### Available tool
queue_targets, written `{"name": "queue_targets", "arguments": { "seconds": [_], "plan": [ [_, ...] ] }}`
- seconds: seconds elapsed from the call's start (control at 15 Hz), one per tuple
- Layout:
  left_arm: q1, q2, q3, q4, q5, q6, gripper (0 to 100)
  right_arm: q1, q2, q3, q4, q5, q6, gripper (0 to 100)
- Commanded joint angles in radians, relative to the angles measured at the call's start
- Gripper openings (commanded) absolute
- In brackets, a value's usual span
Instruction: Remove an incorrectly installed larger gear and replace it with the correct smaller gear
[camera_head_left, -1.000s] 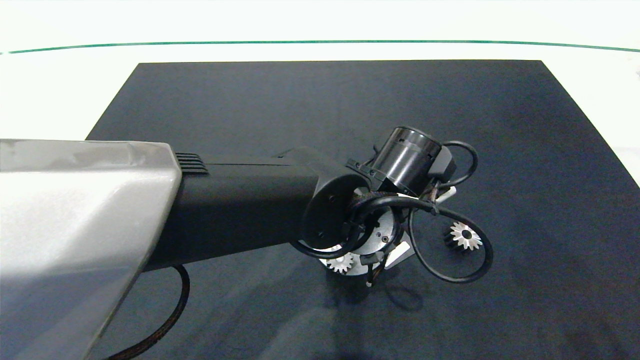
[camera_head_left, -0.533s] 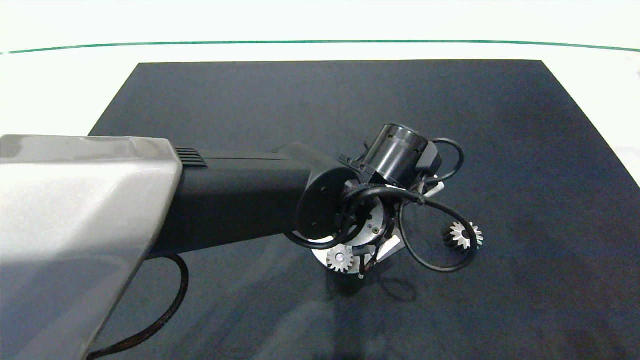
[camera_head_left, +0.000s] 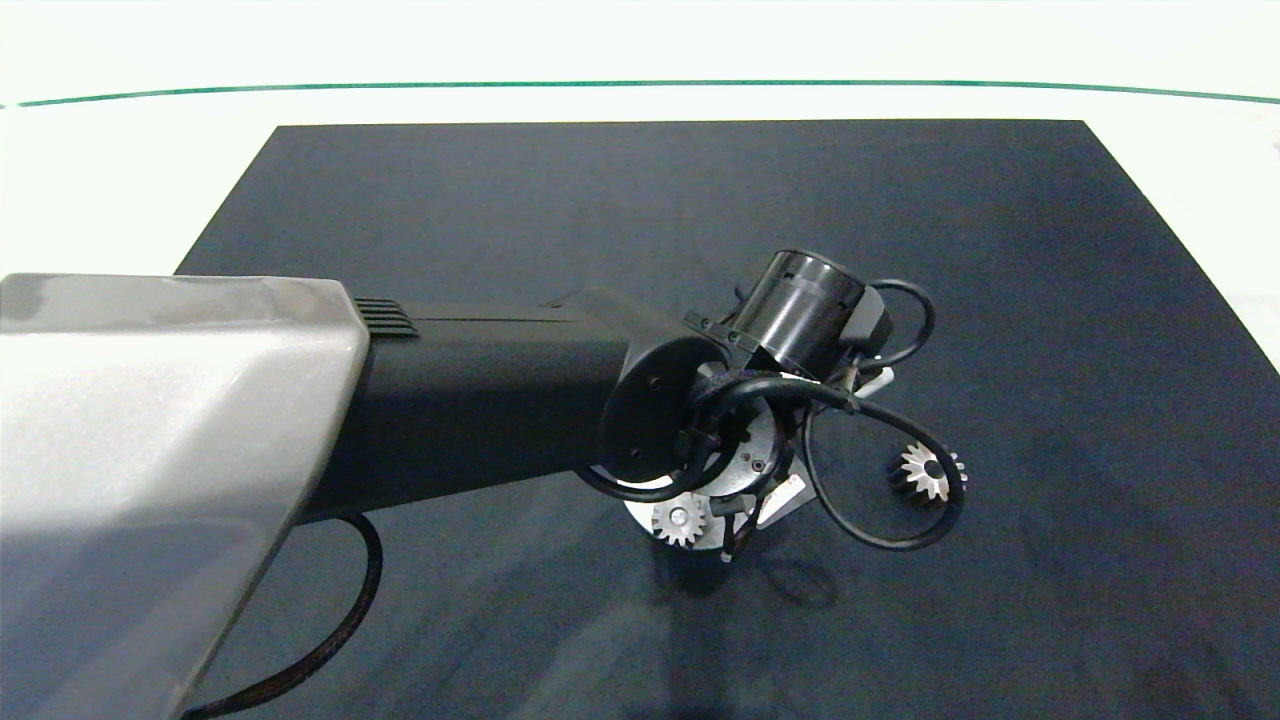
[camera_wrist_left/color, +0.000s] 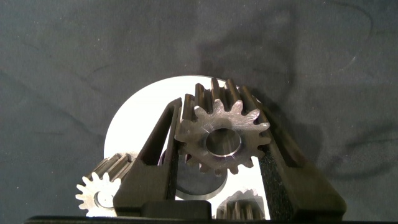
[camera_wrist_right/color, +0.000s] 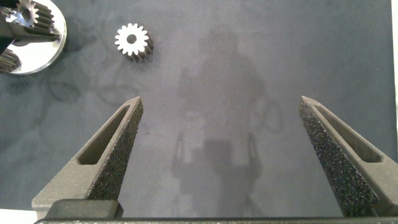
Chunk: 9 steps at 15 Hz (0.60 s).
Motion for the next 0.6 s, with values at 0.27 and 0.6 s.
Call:
{"name": "queue_targets", "arguments": {
  "seconds": [0.27,0.6],
  "plan": [
    [0.0,0.003,-0.009,0.005,0.0,0.002,100,0.0,0.0,0.002,0.002,0.0,0.0,100],
    [0.0,-0.003,-0.007,0.029,0.002,0.001,100,0.002,0.0,0.002,0.002,0.0,0.0,100]
  ]
}}
